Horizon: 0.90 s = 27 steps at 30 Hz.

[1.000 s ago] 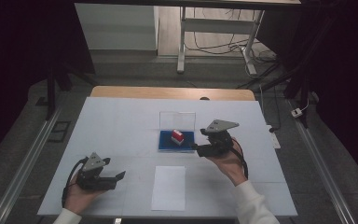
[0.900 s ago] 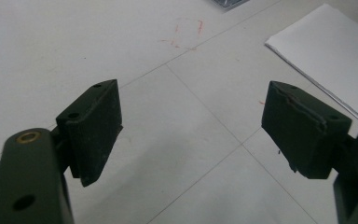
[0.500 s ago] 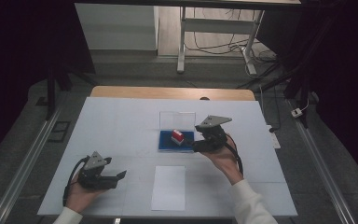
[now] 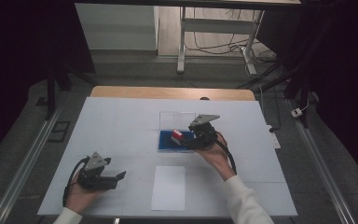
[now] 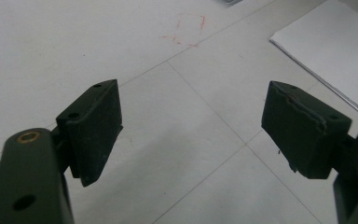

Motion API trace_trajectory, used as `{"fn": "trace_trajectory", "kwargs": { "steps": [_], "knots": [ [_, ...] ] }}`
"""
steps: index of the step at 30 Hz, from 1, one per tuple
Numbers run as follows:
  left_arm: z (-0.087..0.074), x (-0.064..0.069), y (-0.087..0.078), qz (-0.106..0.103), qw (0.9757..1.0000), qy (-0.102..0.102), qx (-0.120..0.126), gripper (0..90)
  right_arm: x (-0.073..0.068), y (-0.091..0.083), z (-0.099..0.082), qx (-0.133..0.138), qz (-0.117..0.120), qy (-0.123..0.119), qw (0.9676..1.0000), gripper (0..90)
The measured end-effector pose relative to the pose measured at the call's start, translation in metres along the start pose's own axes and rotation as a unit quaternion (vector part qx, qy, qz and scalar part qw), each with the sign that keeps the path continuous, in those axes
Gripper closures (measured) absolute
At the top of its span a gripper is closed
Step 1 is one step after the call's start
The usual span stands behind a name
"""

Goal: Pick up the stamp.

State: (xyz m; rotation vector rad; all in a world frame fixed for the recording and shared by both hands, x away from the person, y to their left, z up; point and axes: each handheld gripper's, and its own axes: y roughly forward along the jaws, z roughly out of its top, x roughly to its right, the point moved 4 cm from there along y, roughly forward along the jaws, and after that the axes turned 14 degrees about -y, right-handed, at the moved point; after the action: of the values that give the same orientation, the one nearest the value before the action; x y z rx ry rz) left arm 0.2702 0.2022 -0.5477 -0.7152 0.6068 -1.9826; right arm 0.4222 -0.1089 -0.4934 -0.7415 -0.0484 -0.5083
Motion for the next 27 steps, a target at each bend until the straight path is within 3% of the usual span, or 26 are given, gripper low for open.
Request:
{"fn": "trace_trajectory", "kwargs": {
  "steps": [8, 27],
  "knots": [
    [0.0, 0.001, 0.0, 0.003, 1.0, -0.002, 0.0, 20.5, 0.0, 0.017, 0.0, -0.006, 0.009, -0.001, 0.9999, 32.7],
    [-0.001, 0.002, 0.003, 0.006, 1.0, 0.0, -0.006, 20.7, 0.0, 0.031, 0.0, -0.006, 0.004, -0.001, 1.0, 41.8]
  ]
}}
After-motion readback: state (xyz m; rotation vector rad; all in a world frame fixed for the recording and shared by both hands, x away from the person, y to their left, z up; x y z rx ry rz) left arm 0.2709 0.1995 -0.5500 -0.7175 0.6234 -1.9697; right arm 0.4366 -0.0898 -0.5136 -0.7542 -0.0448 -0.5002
